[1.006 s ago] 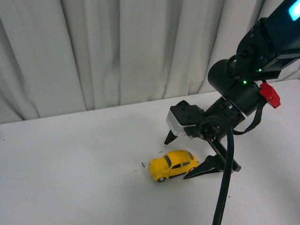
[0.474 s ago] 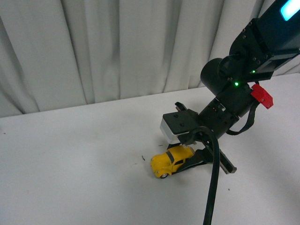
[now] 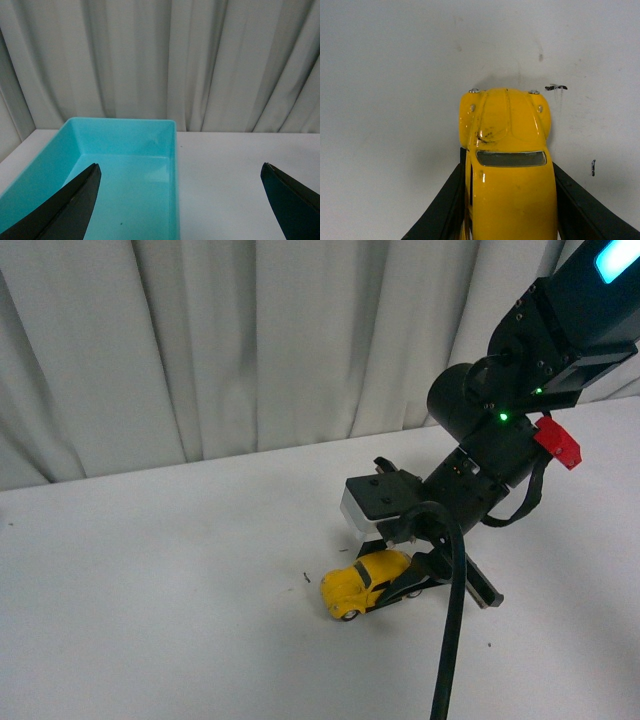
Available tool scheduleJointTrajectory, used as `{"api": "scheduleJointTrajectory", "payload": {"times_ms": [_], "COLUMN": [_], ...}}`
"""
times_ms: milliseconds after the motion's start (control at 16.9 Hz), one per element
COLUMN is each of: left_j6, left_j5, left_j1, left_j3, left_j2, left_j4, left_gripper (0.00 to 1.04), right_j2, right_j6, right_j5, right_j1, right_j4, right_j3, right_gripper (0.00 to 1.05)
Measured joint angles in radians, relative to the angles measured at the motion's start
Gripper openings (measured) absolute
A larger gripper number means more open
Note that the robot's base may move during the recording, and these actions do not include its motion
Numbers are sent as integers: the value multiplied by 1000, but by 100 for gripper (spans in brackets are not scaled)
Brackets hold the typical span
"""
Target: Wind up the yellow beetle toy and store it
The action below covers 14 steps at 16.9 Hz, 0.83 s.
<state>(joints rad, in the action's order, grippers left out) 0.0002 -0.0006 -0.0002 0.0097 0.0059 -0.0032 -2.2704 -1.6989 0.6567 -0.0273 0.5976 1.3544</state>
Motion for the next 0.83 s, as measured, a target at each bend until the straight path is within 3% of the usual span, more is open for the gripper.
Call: {"api": "scheduleJointTrajectory", "payload": {"times_ms": [592,829], "left_j6": [0,0], "left_j5": [-1,0], "left_j1": [0,0], "left_j3": [0,0], "left_j2": [0,0], "left_j4": [0,0], "left_gripper": [98,98], "right_j2": [-4,23], "right_j6": [56,44], "right_j5": [30,33], "right_j1": [-85,-162], "right_j4": [-56,-74], "right_j3": [-51,-119], "right_gripper": [42,42]}}
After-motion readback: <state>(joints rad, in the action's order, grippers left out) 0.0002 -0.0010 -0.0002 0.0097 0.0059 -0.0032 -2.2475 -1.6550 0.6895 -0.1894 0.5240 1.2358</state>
